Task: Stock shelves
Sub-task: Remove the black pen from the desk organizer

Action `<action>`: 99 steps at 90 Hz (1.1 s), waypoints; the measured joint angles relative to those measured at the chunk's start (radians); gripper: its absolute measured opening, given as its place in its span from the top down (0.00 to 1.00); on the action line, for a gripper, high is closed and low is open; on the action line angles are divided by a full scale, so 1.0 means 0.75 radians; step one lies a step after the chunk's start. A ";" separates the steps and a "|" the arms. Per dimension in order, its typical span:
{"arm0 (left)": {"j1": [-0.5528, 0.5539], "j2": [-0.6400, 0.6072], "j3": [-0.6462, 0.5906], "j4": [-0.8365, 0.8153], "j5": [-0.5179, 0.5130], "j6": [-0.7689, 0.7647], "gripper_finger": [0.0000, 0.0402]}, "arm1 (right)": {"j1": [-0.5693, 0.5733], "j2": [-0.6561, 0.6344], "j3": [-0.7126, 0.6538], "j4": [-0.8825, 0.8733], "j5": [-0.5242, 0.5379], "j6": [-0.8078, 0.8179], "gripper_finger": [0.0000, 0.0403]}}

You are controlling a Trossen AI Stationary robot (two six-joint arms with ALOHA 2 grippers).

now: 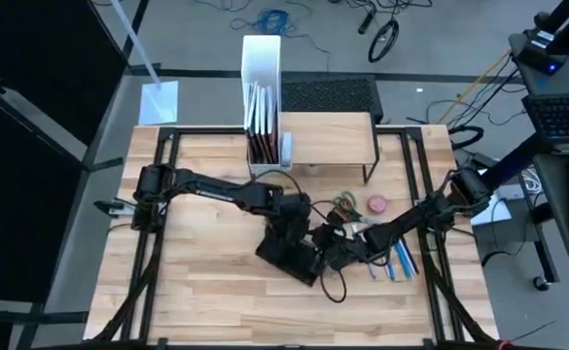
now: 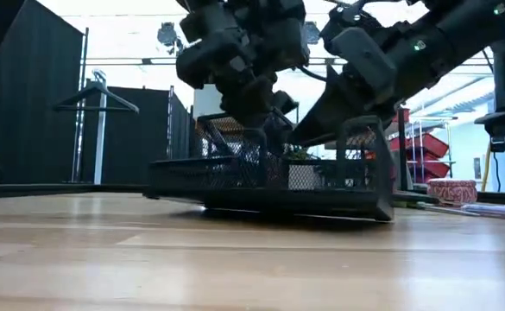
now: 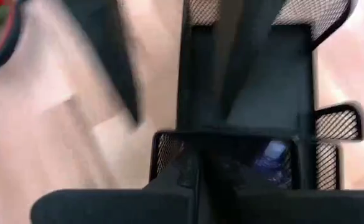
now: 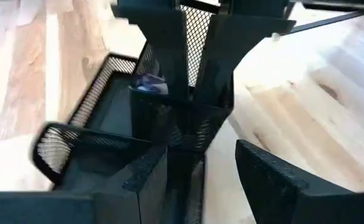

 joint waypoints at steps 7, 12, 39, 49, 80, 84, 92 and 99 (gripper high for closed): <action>-0.002 -0.026 0.000 -0.005 -0.054 -0.009 1.00 | -0.002 0.000 -0.001 -0.003 -0.001 -0.003 0.58; -0.008 -0.049 0.005 0.006 -0.075 -0.015 1.00 | 0.000 -0.002 -0.001 -0.002 -0.011 -0.007 0.58; -0.025 -0.179 0.006 -0.081 -0.200 -0.051 1.00 | 0.003 -0.008 -0.004 -0.005 -0.027 -0.009 0.58; -0.025 -0.238 0.008 -0.147 -0.205 -0.056 1.00 | 0.003 -0.008 -0.004 -0.005 -0.070 -0.007 0.58; 0.001 -0.305 0.008 -0.432 -0.223 -0.115 0.85 | 0.004 -0.008 -0.006 -0.011 -0.097 -0.005 0.58; 0.005 -0.306 0.007 -0.450 -0.223 -0.097 0.80 | 0.004 -0.008 -0.007 -0.020 -0.097 -0.007 0.58; 0.016 -0.306 -0.006 -0.456 -0.242 -0.042 0.72 | 0.004 -0.008 -0.007 -0.021 -0.097 -0.007 0.58; 0.025 -0.306 -0.017 -0.433 -0.255 -0.012 0.68 | 0.004 -0.008 -0.007 -0.030 -0.097 -0.006 0.58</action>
